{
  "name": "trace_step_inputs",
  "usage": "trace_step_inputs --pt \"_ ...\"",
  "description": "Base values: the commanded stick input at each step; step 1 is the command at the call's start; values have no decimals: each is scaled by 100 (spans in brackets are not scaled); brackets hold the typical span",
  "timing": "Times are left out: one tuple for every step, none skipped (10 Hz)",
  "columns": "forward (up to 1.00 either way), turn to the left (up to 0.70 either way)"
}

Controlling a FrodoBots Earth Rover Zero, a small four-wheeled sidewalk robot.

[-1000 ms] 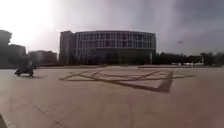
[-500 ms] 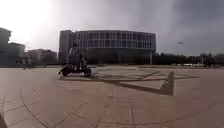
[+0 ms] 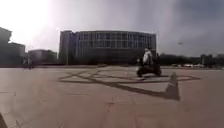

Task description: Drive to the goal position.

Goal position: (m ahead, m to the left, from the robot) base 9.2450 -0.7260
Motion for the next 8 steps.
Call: trace_step_inputs --pt "100 0" --pt "100 0" --pt "100 0" --pt "100 0" --pt "100 0" --pt "100 0" --pt "100 0" --pt "100 0"
